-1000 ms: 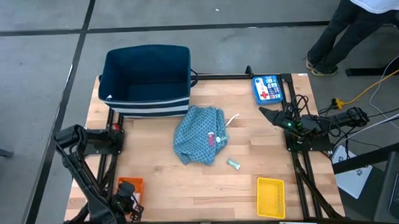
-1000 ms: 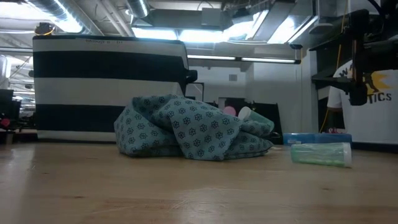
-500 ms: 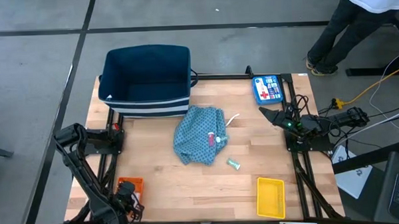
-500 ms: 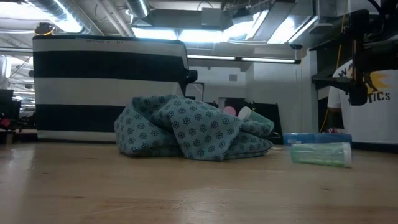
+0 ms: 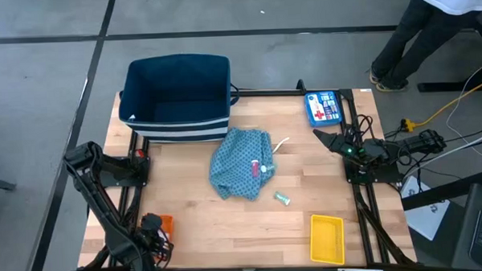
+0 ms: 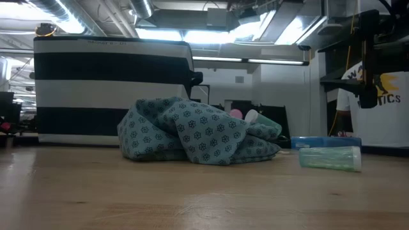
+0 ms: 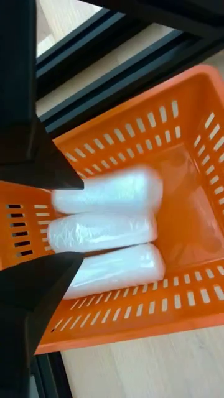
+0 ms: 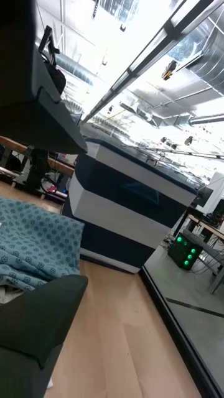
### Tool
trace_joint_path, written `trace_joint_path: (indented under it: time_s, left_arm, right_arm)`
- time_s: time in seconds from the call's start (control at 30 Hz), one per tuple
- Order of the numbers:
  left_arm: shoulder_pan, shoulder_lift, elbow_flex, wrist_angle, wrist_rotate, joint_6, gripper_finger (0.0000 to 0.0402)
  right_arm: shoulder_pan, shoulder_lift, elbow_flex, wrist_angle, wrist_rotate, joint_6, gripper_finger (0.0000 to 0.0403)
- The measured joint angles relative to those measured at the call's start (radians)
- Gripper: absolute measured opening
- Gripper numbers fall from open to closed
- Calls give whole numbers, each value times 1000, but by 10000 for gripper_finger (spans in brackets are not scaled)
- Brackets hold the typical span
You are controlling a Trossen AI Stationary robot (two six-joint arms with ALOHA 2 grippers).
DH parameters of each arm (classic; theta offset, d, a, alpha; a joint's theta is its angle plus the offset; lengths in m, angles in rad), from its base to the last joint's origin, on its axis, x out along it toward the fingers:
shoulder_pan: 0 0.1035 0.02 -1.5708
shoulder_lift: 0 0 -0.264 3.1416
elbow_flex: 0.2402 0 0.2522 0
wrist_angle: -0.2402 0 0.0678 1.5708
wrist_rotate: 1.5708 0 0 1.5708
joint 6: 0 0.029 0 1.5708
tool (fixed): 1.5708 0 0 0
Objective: Pick & Place Medicine items
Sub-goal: Put the bottom green pill bottle into the yellow bin
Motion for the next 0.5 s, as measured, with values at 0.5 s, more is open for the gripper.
trace_joint_path:
  time_s: [0.5]
  left_arm:
    - [67, -40, 0, -8, -150, 43, 194]
  right_arm:
    - [0, 0, 0, 0, -8, 29, 334]
